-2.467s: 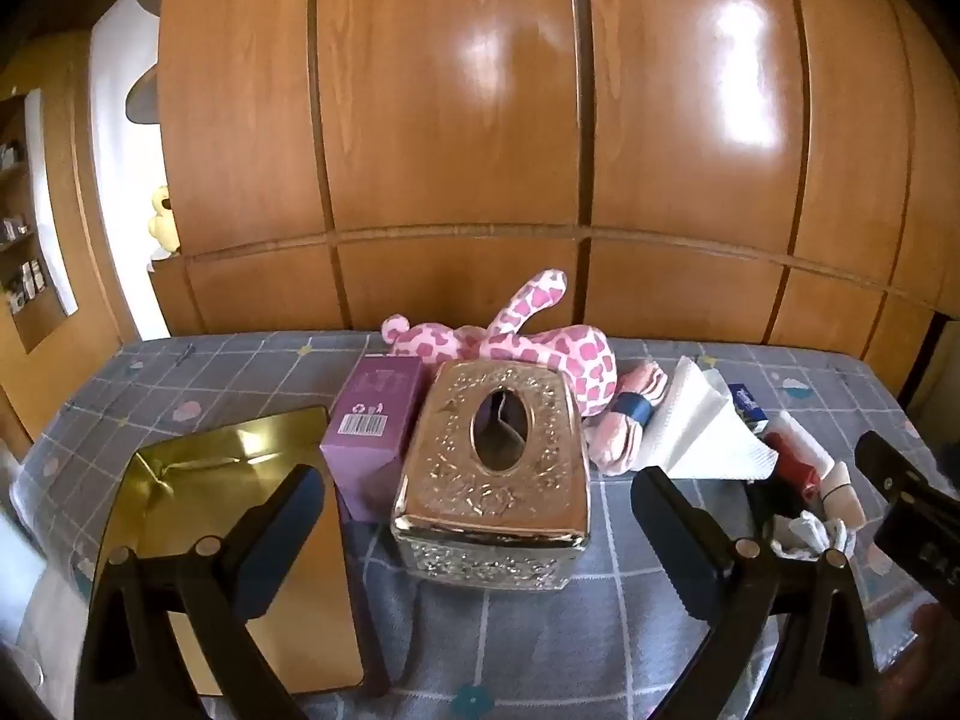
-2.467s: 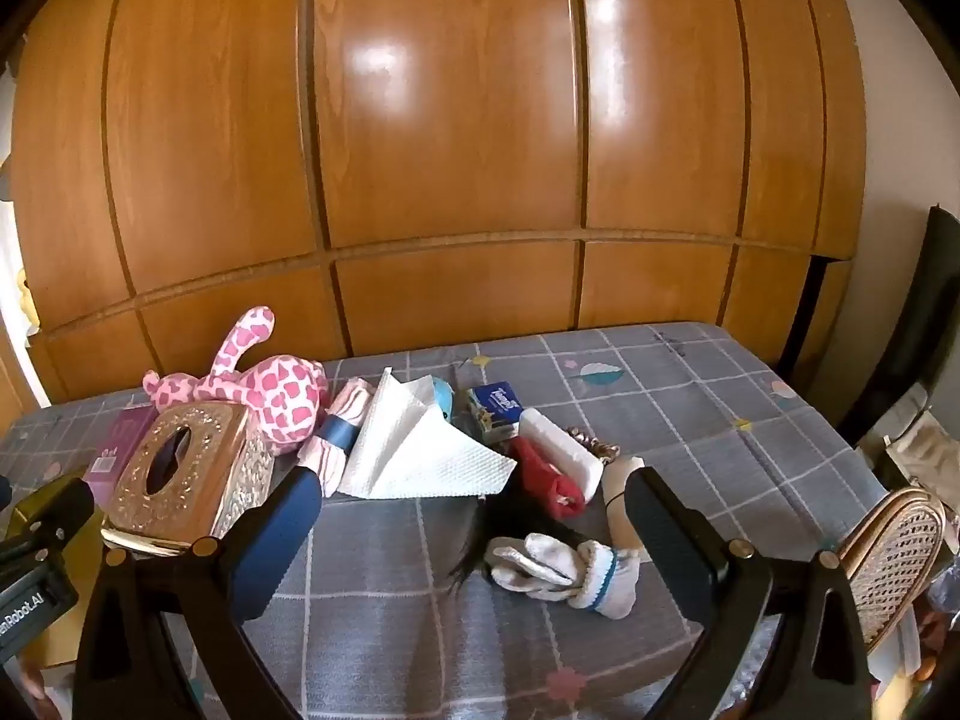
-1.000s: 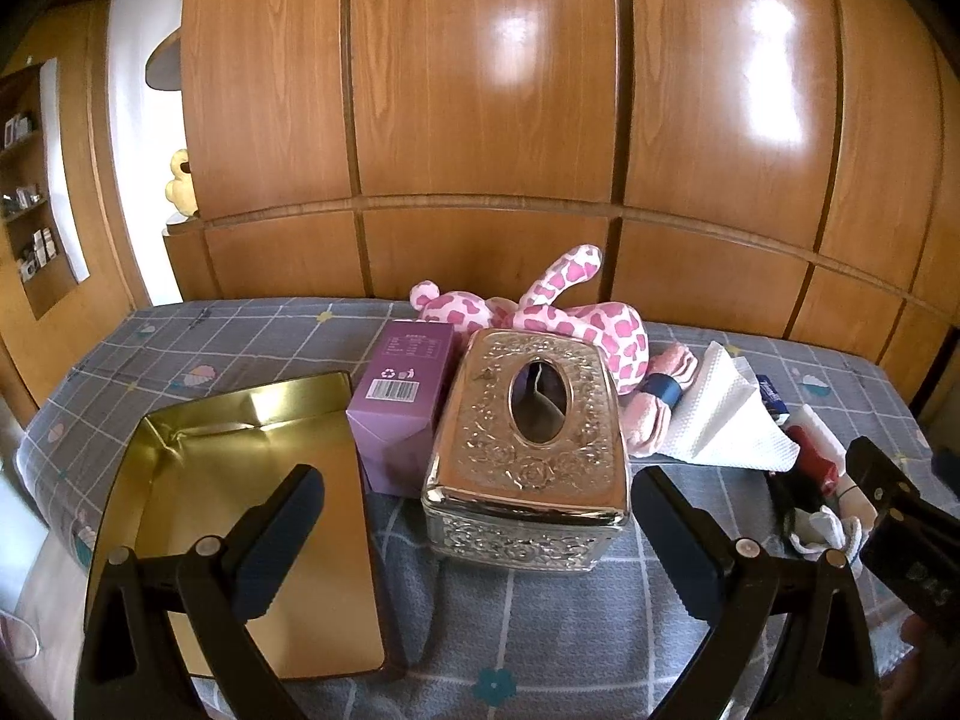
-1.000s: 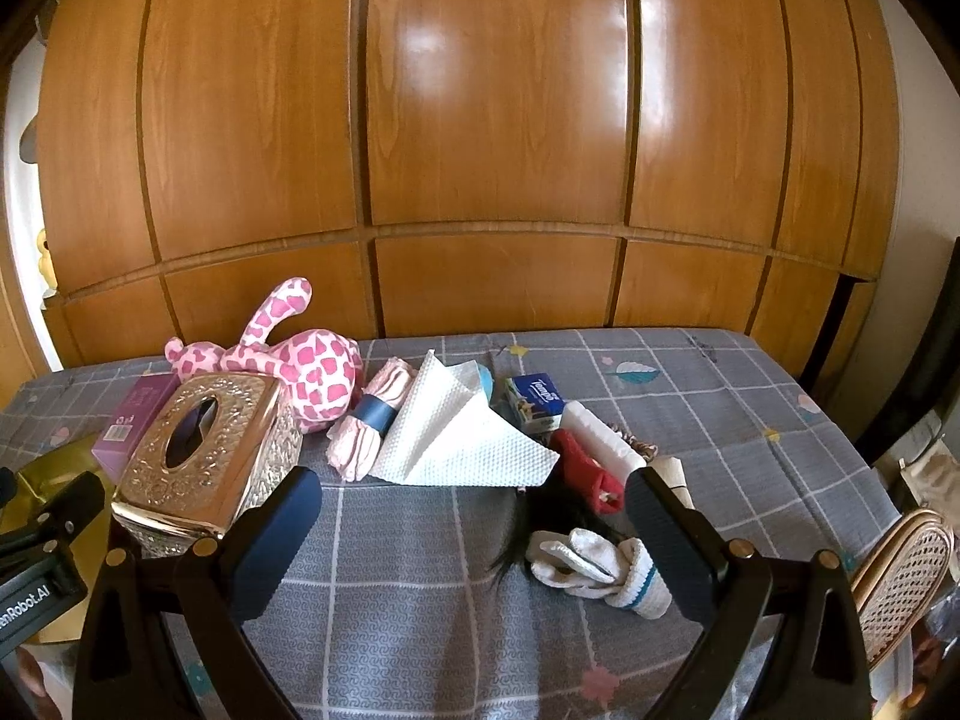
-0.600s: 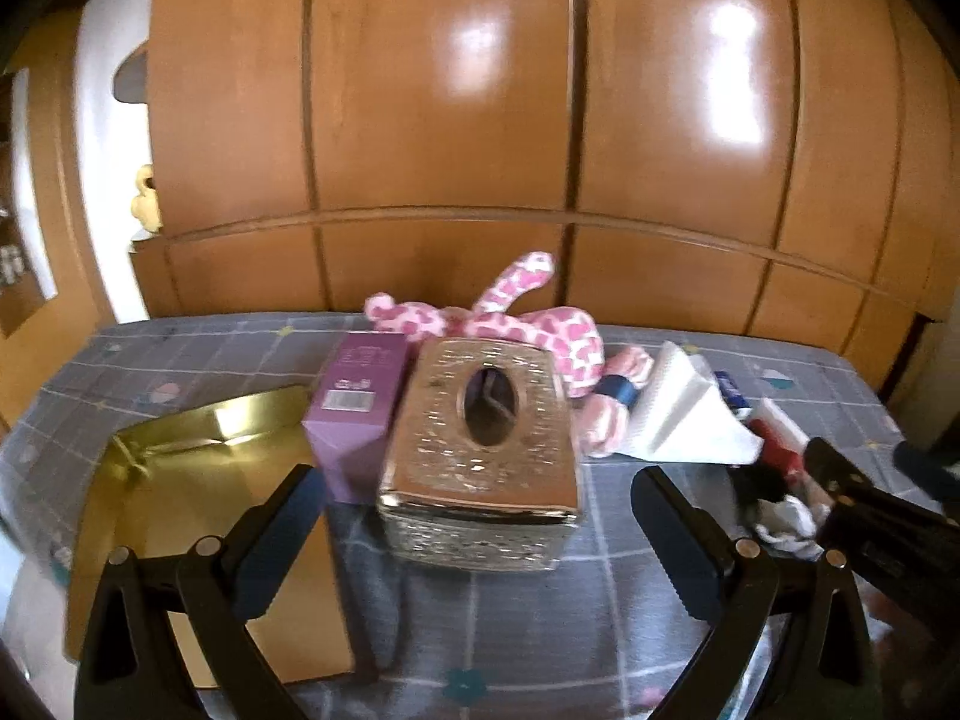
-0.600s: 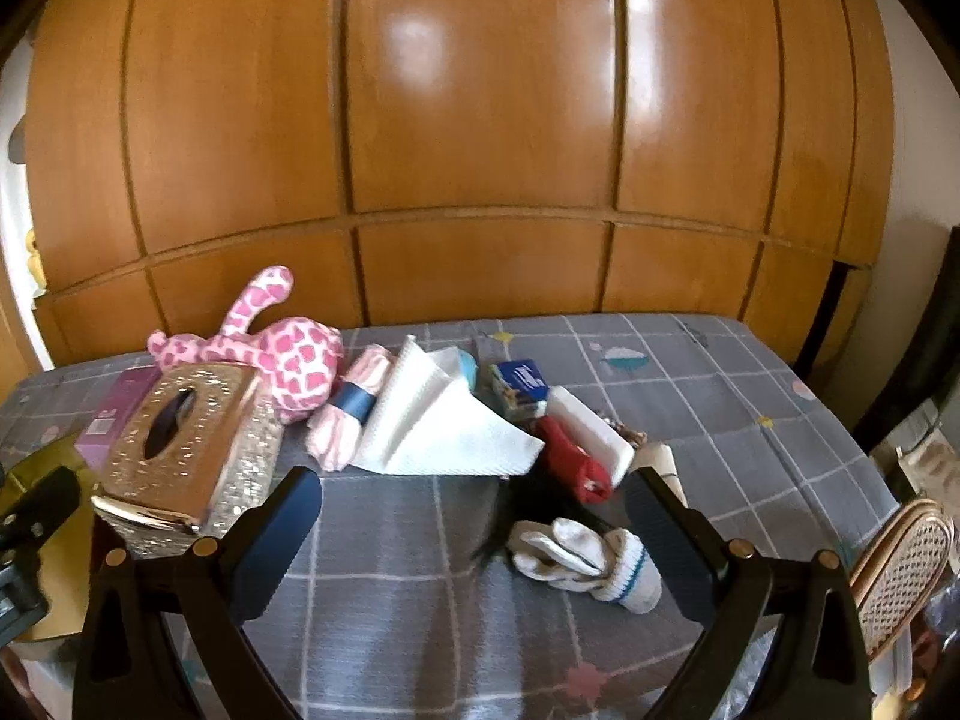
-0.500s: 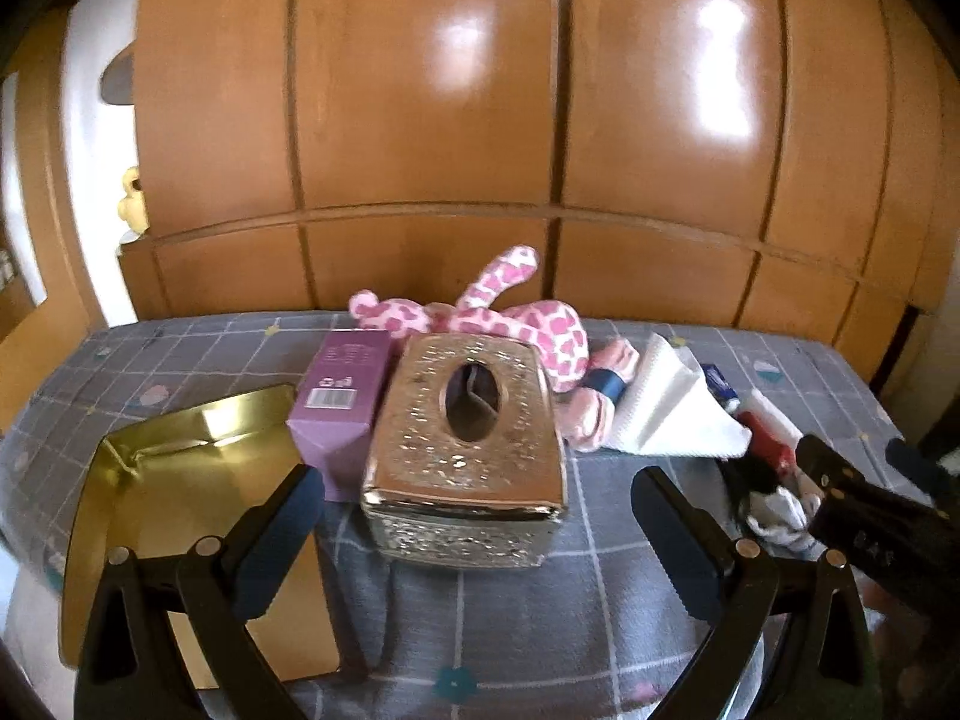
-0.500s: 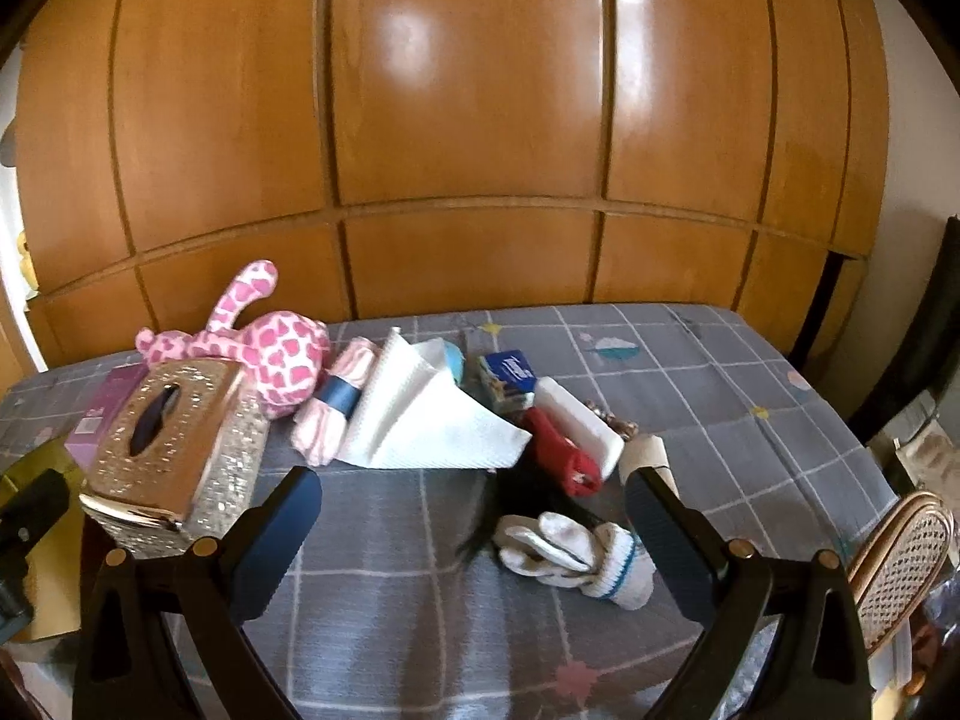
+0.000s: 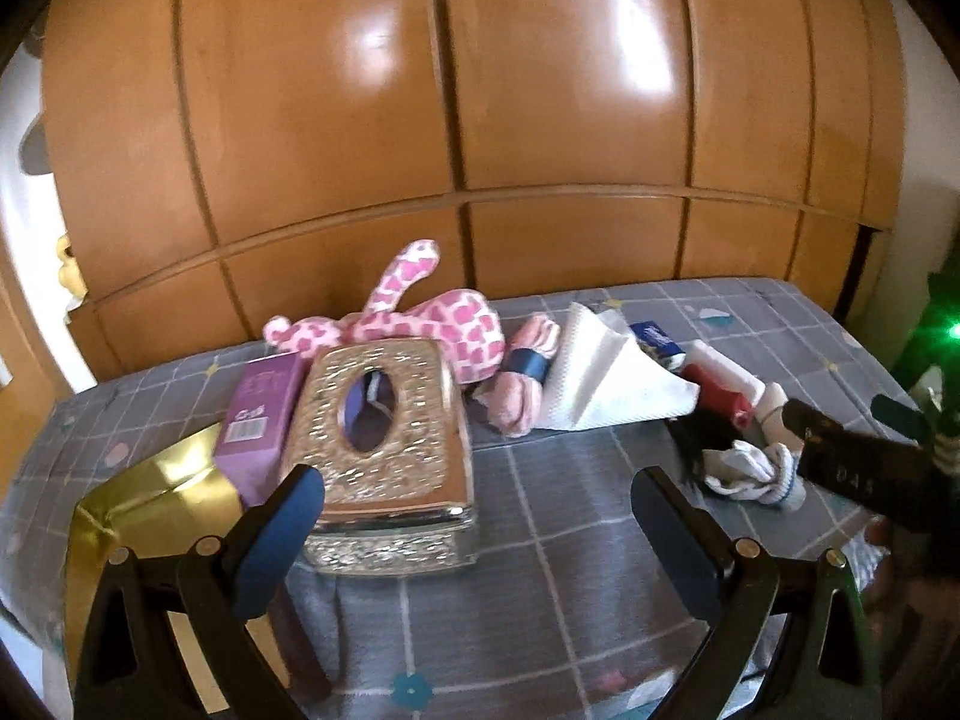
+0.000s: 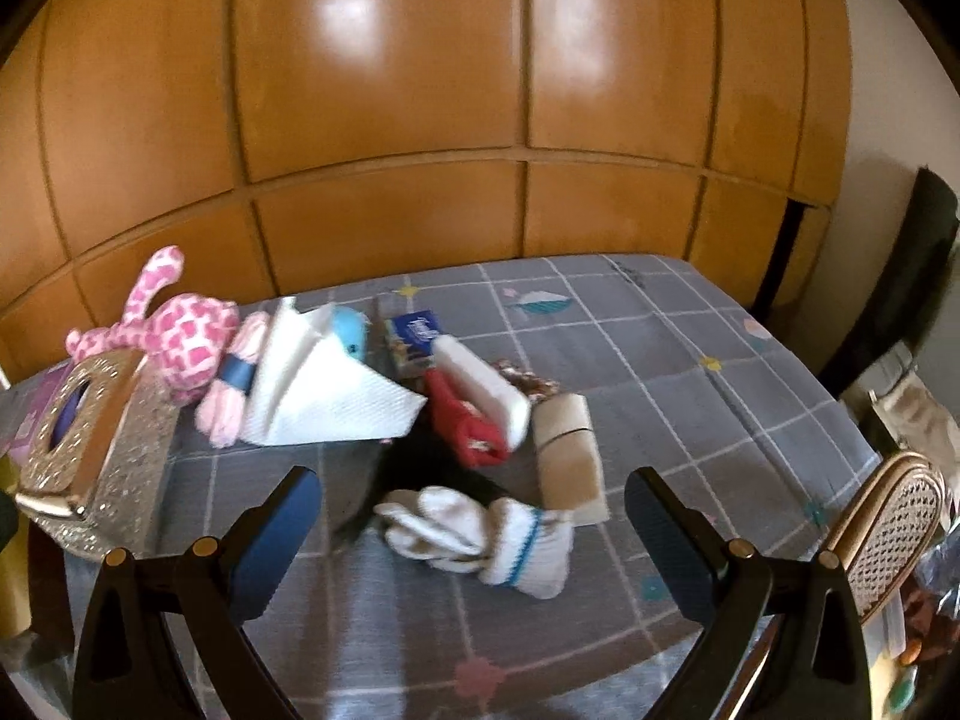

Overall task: Organize soft objects
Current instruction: 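Grasp the white tissue paper with the left gripper while the right gripper approaches the pink fuzzy roll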

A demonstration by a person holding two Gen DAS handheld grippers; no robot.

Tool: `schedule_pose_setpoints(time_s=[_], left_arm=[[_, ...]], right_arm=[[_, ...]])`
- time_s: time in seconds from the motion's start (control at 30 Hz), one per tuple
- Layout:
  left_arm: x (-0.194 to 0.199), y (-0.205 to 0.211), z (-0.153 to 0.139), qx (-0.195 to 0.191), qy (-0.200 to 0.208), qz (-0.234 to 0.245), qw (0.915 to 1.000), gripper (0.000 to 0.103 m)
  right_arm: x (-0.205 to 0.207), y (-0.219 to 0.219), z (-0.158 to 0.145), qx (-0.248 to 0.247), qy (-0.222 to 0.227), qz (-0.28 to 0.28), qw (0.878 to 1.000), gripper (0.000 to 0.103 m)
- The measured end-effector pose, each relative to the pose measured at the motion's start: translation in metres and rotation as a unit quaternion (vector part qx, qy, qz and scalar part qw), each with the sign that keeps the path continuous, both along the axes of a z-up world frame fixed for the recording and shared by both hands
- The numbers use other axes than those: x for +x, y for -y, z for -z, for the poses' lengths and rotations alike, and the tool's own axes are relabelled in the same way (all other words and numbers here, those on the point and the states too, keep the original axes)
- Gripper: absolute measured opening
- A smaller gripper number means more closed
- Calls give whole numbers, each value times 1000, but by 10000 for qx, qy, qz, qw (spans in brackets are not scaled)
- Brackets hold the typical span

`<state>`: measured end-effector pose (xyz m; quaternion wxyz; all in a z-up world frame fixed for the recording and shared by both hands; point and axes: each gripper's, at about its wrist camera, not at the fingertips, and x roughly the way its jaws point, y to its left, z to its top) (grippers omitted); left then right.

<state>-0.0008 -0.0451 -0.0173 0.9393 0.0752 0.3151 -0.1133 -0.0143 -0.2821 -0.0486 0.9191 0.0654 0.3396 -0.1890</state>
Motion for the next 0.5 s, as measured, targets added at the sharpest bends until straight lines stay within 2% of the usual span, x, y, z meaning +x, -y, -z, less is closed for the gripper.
schedule_pose_setpoints(time_s=[0.27, 0.5], left_arm=[[4, 27, 3, 24, -119, 450, 9989, 103], [11, 54, 8, 18, -240, 836, 9962, 103]], right_arm=[[6, 47, -4, 58, 22, 379, 9993, 103], [22, 95, 0, 315, 188, 679, 9970, 103]])
